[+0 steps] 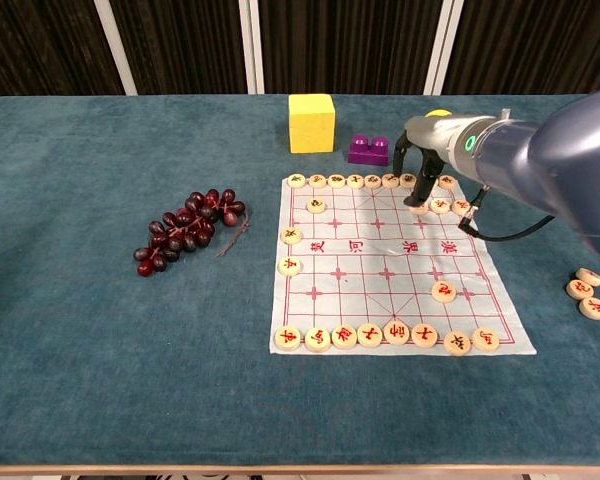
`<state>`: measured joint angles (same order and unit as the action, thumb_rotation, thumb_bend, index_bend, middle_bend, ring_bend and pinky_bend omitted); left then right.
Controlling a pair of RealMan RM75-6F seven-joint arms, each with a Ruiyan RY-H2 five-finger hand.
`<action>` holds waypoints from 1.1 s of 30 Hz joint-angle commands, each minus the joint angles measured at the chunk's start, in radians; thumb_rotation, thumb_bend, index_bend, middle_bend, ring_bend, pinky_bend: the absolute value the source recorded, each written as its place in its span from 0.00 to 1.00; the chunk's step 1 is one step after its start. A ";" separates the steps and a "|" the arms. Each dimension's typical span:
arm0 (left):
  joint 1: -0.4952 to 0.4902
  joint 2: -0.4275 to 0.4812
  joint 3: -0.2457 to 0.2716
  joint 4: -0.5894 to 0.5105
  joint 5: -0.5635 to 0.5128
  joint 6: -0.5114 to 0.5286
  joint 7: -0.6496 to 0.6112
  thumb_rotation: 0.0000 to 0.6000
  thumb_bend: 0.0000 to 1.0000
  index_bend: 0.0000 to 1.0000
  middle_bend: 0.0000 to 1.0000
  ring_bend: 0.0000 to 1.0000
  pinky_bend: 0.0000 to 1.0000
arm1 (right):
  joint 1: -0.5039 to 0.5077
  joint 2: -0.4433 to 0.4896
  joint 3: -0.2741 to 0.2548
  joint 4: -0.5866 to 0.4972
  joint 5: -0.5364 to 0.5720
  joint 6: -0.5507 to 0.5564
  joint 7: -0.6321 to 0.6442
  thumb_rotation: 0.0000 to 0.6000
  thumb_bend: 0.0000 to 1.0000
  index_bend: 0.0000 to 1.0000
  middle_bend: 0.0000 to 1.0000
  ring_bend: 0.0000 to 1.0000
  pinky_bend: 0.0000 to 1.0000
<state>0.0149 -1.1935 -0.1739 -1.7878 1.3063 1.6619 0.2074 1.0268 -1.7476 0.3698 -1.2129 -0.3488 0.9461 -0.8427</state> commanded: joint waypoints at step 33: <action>0.009 0.018 -0.008 0.011 0.000 0.005 -0.050 1.00 0.03 0.02 0.00 0.00 0.04 | -0.884 0.532 -0.443 -0.513 -1.153 0.710 0.689 1.00 0.37 0.11 0.00 0.00 0.02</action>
<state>0.0237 -1.1759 -0.1823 -1.7774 1.3069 1.6677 0.1578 0.1732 -1.1862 -0.0496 -1.7632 -1.4684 1.6325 -0.1463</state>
